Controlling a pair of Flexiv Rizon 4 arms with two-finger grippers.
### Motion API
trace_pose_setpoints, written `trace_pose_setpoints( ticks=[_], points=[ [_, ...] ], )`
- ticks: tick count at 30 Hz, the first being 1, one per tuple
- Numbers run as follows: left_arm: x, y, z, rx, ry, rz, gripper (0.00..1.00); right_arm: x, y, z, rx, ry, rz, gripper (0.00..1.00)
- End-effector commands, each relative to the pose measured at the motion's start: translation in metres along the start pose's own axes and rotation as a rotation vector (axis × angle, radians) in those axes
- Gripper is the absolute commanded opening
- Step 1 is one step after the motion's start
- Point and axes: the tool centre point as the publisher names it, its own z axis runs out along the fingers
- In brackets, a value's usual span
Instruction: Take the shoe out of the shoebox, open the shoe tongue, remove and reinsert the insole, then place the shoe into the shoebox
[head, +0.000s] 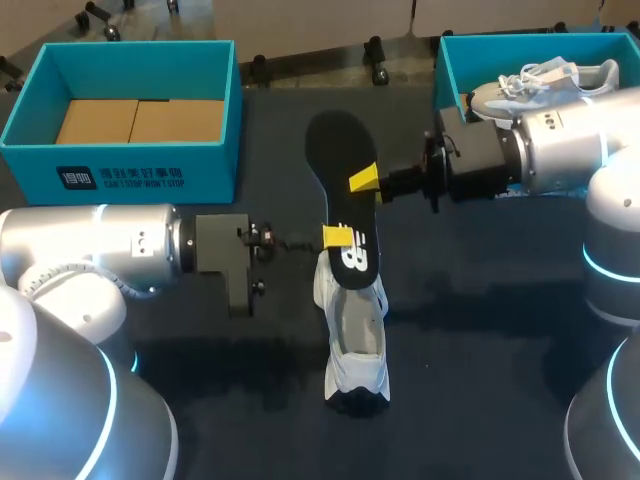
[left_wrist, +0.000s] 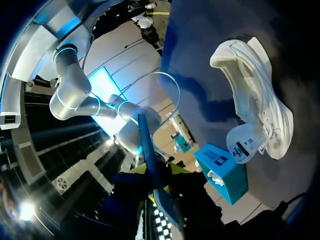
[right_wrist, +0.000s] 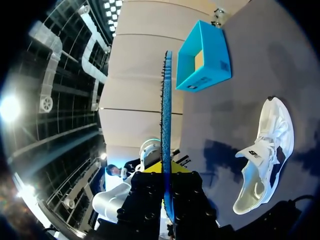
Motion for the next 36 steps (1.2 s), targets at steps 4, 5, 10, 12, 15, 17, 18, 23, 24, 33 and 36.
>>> trace_pose_setpoints(
  ticks=[4, 5, 10, 12, 15, 17, 18, 23, 24, 33, 36],
  points=[
    [-0.004, 0.009, -0.034, 0.055, 0.058, -0.003, 1.0, -0.005, -0.007, 0.001, -0.022, 0.002, -0.004, 0.0],
    [-0.005, 0.011, -0.04, 0.067, 0.079, -0.011, 1.0, -0.006, -0.007, 0.001, -0.024, 0.002, -0.005, 0.0],
    [-0.005, 0.023, -0.057, 0.131, 0.174, -0.034, 1.0, -0.013, -0.007, 0.002, -0.023, 0.0, 0.001, 0.0],
    [-0.005, 0.03, -0.062, 0.162, 0.233, -0.056, 1.0, -0.016, -0.006, 0.003, -0.022, 0.001, -0.001, 0.0],
    [-0.005, 0.041, -0.067, 0.248, 0.307, -0.108, 1.0, -0.019, -0.005, 0.003, -0.03, 0.0, -0.007, 0.0],
    [-0.008, 0.046, -0.068, 0.284, 0.317, -0.06, 1.0, -0.02, -0.005, 0.003, -0.033, -0.002, -0.004, 0.0],
    [-0.008, 0.046, -0.068, 0.284, 0.317, -0.06, 1.0, -0.02, -0.005, 0.003, -0.033, -0.002, -0.004, 0.0],
    [-0.008, 0.046, -0.068, 0.284, 0.317, -0.06, 1.0, -0.02, -0.005, 0.003, -0.033, -0.002, -0.004, 0.0],
    [-0.008, 0.046, -0.068, 0.284, 0.317, -0.06, 1.0, -0.02, -0.005, 0.003, -0.033, -0.002, -0.004, 0.0],
    [-0.013, 0.058, -0.068, 0.269, 0.426, -0.063, 1.0, -0.023, -0.007, 0.005, -0.039, -0.007, 0.015, 0.0],
    [-0.014, 0.073, -0.066, 0.258, 0.573, -0.053, 1.0, -0.032, -0.009, 0.005, -0.038, -0.008, 0.036, 0.0]
  ],
)
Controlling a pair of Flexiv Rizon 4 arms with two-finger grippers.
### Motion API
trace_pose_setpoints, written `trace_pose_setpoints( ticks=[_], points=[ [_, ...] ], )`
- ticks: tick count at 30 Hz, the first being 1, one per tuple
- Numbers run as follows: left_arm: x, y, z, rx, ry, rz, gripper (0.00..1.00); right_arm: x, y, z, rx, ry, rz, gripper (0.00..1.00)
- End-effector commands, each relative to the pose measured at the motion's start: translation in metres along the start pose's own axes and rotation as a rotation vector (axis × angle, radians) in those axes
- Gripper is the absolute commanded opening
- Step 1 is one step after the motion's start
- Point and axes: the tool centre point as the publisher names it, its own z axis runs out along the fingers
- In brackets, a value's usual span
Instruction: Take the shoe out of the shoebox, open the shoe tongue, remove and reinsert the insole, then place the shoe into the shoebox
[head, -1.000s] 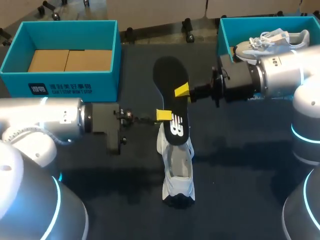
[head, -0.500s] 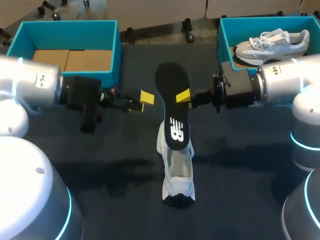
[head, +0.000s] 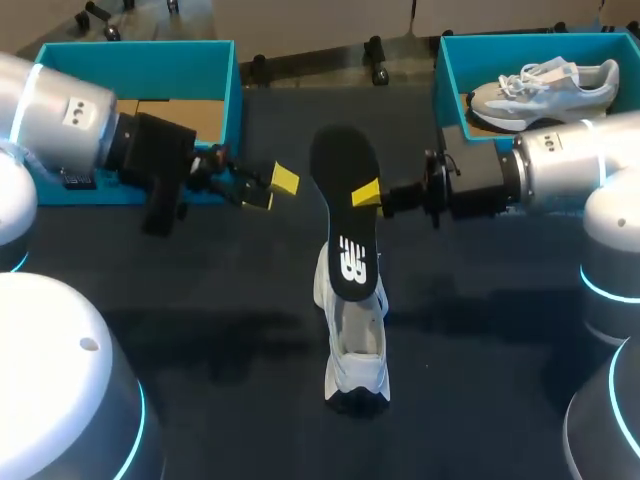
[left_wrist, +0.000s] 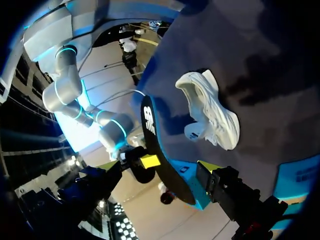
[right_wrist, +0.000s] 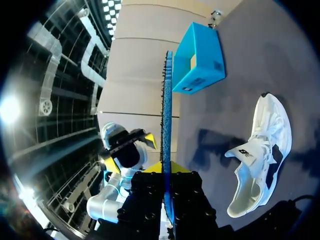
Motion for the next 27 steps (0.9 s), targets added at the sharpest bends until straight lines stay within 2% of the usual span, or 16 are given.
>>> trace_pose_setpoints(
  ticks=[1, 5, 13, 18, 27],
  points=[
    [-0.014, 0.017, -0.003, -0.012, 0.225, 0.014, 1.0, -0.011, -0.004, 0.002, -0.009, -0.006, 0.027, 0.0],
    [-0.014, 0.031, -0.004, 0.006, 0.366, 0.013, 1.0, -0.018, -0.004, 0.003, -0.007, -0.006, 0.03, 0.0],
    [-0.008, 0.058, 0.0, 0.124, 0.514, -0.085, 1.0, -0.031, 0.0, 0.005, -0.003, -0.024, 0.011, 0.0],
    [-0.007, 0.073, 0.004, 0.254, 0.559, -0.157, 1.0, -0.04, 0.002, 0.007, 0.009, -0.031, 0.019, 0.0],
    [-0.007, 0.077, 0.003, 0.246, 0.563, -0.148, 1.0, -0.04, 0.002, 0.007, 0.009, -0.031, 0.019, 0.0]
  ],
)
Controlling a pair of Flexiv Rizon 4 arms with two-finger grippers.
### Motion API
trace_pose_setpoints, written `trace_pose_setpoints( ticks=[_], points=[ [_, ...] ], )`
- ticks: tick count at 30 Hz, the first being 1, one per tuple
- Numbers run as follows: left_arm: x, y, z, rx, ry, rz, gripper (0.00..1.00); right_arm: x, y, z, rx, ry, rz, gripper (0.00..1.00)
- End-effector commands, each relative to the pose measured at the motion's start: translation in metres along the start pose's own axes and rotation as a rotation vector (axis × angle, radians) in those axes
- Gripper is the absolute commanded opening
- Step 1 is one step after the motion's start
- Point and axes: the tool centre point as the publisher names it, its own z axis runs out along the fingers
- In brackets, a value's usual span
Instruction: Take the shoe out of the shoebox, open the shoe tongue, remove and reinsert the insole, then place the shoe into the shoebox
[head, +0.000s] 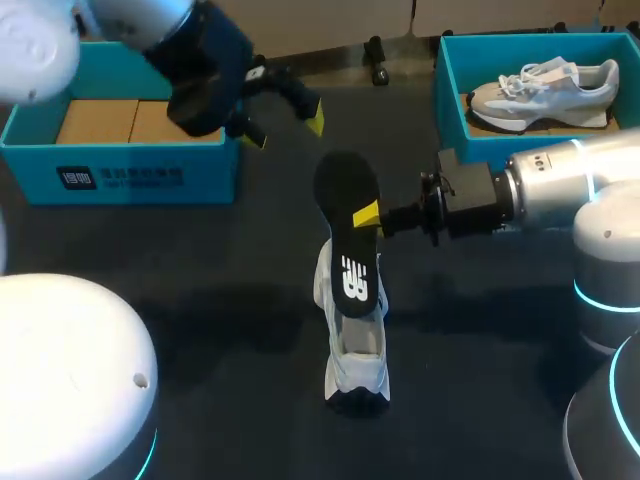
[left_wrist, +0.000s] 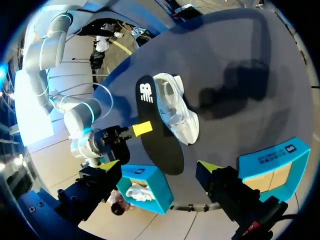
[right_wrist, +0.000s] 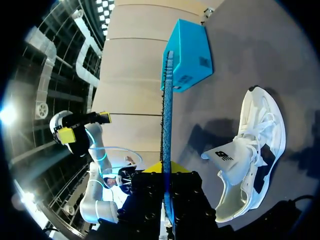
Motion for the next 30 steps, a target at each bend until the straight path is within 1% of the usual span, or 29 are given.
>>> trace_pose_setpoints(
  ticks=[1, 4, 5, 6, 7, 9, 10, 11, 12, 16, 18, 20, 25, 26, 28, 29, 30],
  points=[
    [-0.003, 0.01, 0.002, 0.067, 0.076, -0.001, 1.0, 0.0, 0.001, 0.002, 0.0, -0.001, 0.0, 0.0],
    [-0.003, 0.01, 0.002, 0.067, 0.076, -0.001, 1.0, 0.0, 0.001, 0.002, 0.0, -0.001, 0.0, 0.0],
    [-0.006, 0.008, 0.006, 0.048, 0.136, -0.013, 1.0, 0.0, 0.001, 0.002, 0.0, -0.001, 0.0, 0.0],
    [-0.01, 0.008, 0.007, 0.04, 0.133, -0.004, 1.0, 0.0, 0.001, 0.002, 0.0, -0.001, 0.0, 0.0],
    [-0.013, 0.008, 0.009, 0.051, 0.185, -0.026, 1.0, 0.0, 0.001, 0.002, 0.0, -0.001, 0.0, 0.0],
    [-0.019, 0.005, 0.011, 0.024, 0.281, -0.029, 1.0, 0.0, 0.001, 0.002, 0.0, -0.001, 0.0, 0.0],
    [-0.021, 0.004, 0.011, 0.027, 0.315, -0.047, 1.0, 0.0, 0.001, 0.002, 0.0, -0.001, 0.0, 0.0],
    [-0.023, 0.002, 0.011, 0.025, 0.321, -0.044, 1.0, 0.0, 0.001, 0.002, 0.0, -0.001, 0.0, 0.0],
    [-0.025, 0.0, 0.013, -0.004, 0.378, -0.066, 1.0, 0.0, 0.001, 0.002, 0.0, -0.001, 0.0, 0.0],
    [-0.031, -0.007, 0.018, 0.053, 0.396, -0.126, 1.0, 0.0, 0.001, 0.002, 0.0, -0.001, 0.0, 0.0],
    [-0.034, -0.007, 0.023, 0.076, 0.417, -0.164, 1.0, 0.0, 0.001, 0.002, 0.0, -0.001, 0.0, 0.0],
    [-0.037, -0.005, 0.027, 0.118, 0.423, -0.199, 1.0, 0.0, 0.001, 0.002, 0.0, -0.001, 0.0, 0.0],
    [-0.045, 0.001, 0.029, 0.108, 0.436, -0.23, 1.0, 0.0, 0.001, 0.002, 0.0, -0.001, 0.0, 0.0],
    [-0.045, 0.003, 0.029, 0.122, 0.431, -0.237, 1.0, 0.0, 0.001, 0.002, 0.0, -0.001, 0.0, 0.0],
    [-0.047, 0.007, 0.031, 0.124, 0.447, -0.25, 1.0, 0.0, 0.001, 0.002, 0.0, -0.001, 0.0, 0.0],
    [-0.048, 0.008, 0.032, 0.141, 0.439, -0.251, 1.0, 0.0, 0.001, 0.002, 0.0, -0.001, 0.0, 0.0],
    [-0.049, 0.009, 0.032, 0.138, 0.443, -0.257, 1.0, 0.0, 0.001, 0.002, 0.0, -0.001, 0.0, 0.0]
  ],
)
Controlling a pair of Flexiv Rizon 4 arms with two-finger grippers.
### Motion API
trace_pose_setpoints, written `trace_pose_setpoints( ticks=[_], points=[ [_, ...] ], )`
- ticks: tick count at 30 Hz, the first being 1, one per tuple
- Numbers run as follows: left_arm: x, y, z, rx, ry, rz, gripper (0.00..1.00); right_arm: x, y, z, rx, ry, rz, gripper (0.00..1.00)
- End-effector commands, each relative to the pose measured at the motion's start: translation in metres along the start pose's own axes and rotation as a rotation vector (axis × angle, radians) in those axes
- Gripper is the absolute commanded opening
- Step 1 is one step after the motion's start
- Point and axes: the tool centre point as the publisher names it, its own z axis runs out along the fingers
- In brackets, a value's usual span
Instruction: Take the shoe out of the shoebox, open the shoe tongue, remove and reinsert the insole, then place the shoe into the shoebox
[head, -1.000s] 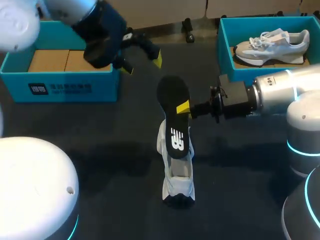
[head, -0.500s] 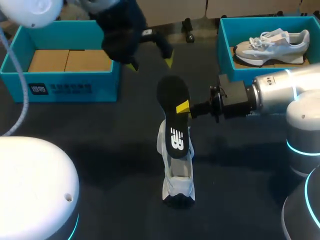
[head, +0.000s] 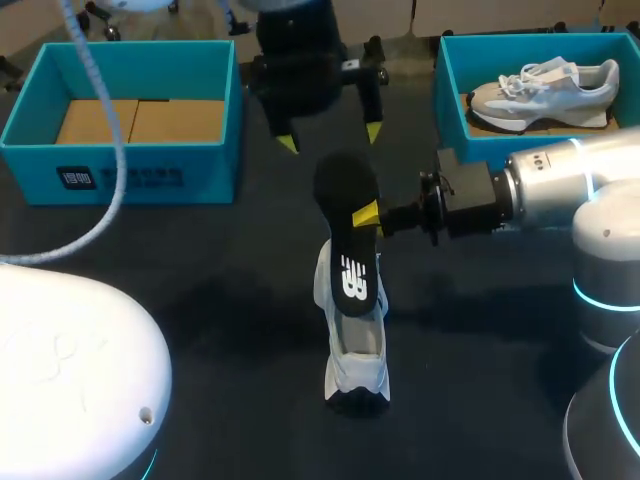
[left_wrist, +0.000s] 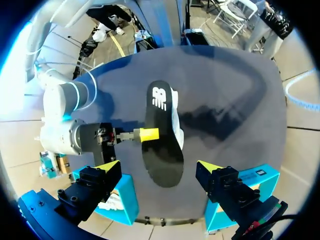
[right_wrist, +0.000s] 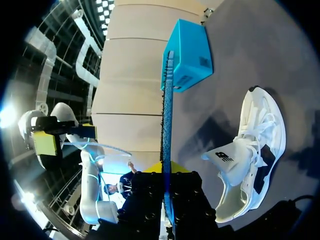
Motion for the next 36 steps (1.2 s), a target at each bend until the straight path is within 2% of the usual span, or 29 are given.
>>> trace_pose_setpoints(
  ticks=[1, 6, 10, 14, 15, 21, 26, 32, 36],
  points=[
    [-0.009, 0.009, 0.001, 0.02, 0.116, -0.008, 1.0, 0.0, 0.0, 0.001, -0.001, 0.0, 0.0, 0.0],
    [-0.01, 0.014, 0.001, 0.016, 0.112, -0.033, 1.0, 0.0, 0.0, 0.001, -0.001, 0.0, 0.0, 0.0],
    [-0.003, 0.015, 0.002, 0.021, 0.086, -0.039, 1.0, 0.0, 0.0, 0.001, -0.001, 0.0, 0.0, 0.0],
    [0.013, 0.016, -0.001, 0.038, -0.03, -0.036, 1.0, 0.0, 0.0, 0.001, -0.001, 0.0, 0.0, 0.0],
    [0.021, 0.018, -0.002, 0.05, -0.099, -0.034, 1.0, 0.0, 0.0, 0.001, -0.001, 0.0, 0.0, 0.0],
    [0.052, 0.016, 0.005, 0.101, -0.306, -0.03, 1.0, 0.0, 0.0, 0.001, -0.001, 0.0, 0.0, 0.0],
    [0.062, 0.007, 0.012, 0.113, -0.464, -0.019, 1.0, 0.0, 0.0, 0.001, -0.001, 0.0, 0.0, 0.0],
    [0.069, -0.001, 0.026, 0.088, -0.535, -0.052, 1.0, 0.0, 0.0, 0.001, -0.001, 0.0, 0.0, 0.0],
    [0.07, -0.004, 0.027, 0.078, -0.606, -0.071, 1.0, 0.0, 0.0, 0.001, -0.001, 0.0, 0.0, 0.0]
  ],
)
